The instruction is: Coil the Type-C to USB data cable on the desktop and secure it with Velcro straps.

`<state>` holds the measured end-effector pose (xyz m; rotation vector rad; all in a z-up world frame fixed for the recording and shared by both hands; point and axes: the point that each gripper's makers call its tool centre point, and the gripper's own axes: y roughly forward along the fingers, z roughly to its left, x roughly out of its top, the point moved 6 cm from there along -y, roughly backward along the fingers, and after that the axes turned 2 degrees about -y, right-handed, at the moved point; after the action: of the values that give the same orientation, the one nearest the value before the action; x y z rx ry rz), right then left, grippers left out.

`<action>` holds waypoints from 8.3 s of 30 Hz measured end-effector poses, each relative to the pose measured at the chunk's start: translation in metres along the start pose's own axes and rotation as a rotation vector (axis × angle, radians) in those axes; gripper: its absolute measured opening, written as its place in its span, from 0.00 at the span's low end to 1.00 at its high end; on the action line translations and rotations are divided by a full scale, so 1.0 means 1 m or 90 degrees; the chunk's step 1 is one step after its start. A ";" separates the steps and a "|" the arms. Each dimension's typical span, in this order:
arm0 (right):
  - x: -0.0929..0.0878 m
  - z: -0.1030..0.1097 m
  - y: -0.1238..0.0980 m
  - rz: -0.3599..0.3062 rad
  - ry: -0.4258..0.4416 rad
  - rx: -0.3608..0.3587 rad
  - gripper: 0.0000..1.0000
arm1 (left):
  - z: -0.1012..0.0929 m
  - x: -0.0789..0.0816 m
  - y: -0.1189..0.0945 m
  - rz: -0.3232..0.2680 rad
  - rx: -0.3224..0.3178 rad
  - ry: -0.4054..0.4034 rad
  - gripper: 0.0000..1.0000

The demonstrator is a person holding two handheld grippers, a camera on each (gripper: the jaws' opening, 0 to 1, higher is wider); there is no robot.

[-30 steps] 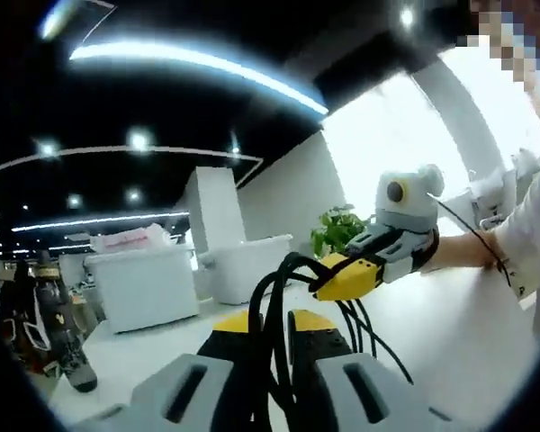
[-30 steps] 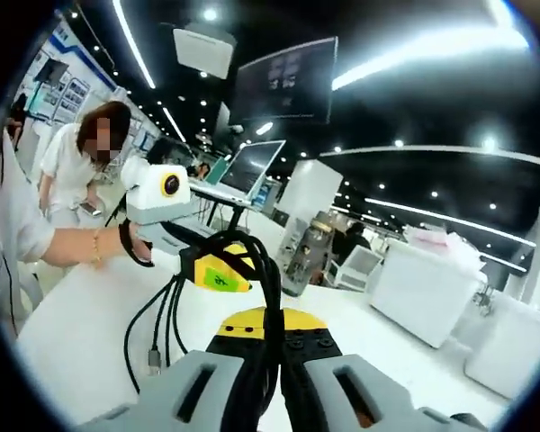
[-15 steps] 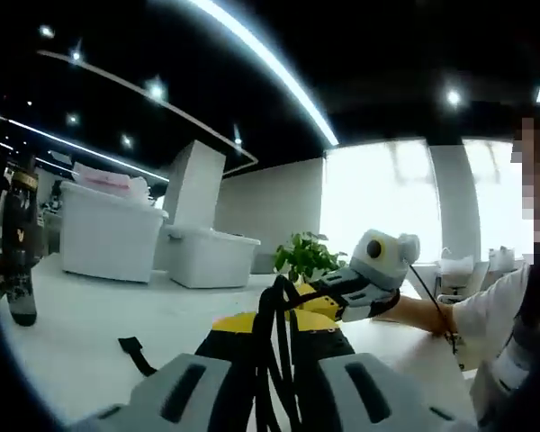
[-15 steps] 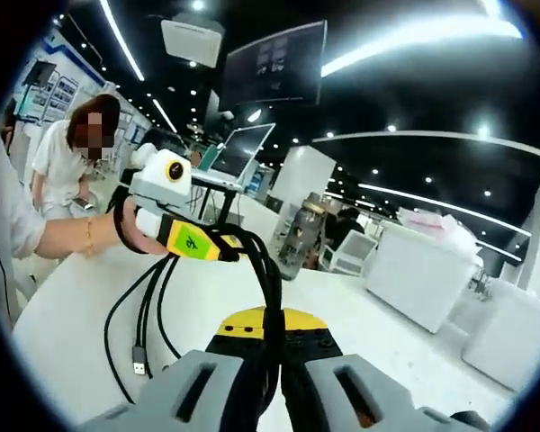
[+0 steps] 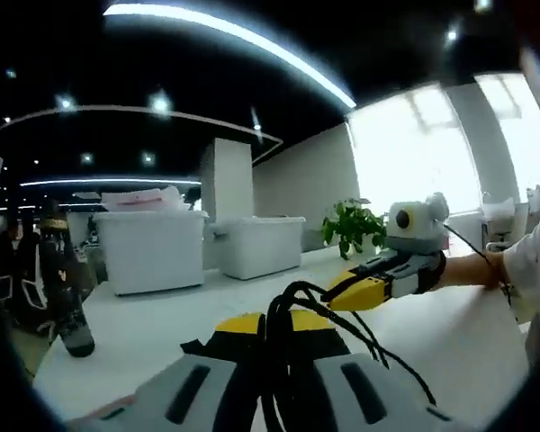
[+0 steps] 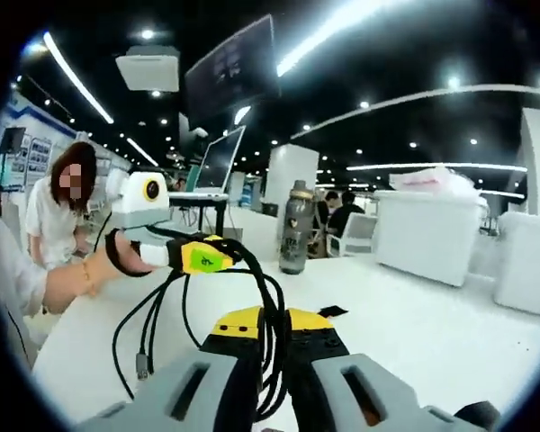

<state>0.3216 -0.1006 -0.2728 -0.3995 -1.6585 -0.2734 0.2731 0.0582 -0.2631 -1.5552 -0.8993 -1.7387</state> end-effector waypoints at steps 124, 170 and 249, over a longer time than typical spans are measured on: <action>-0.074 -0.088 0.139 0.078 0.412 -0.101 0.15 | 0.077 -0.090 0.024 0.327 0.121 0.328 0.07; -0.051 0.004 0.107 0.208 0.459 -0.044 0.33 | 0.080 -0.076 0.047 0.295 0.237 0.379 0.07; -0.070 0.012 -0.103 0.009 0.598 -0.103 0.01 | -0.098 -0.076 0.074 0.258 0.001 0.288 0.07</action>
<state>0.2750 -0.1961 -0.3379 -0.3265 -0.7143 -0.4947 0.2864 -0.0636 -0.3394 -1.1667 -0.3334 -1.6820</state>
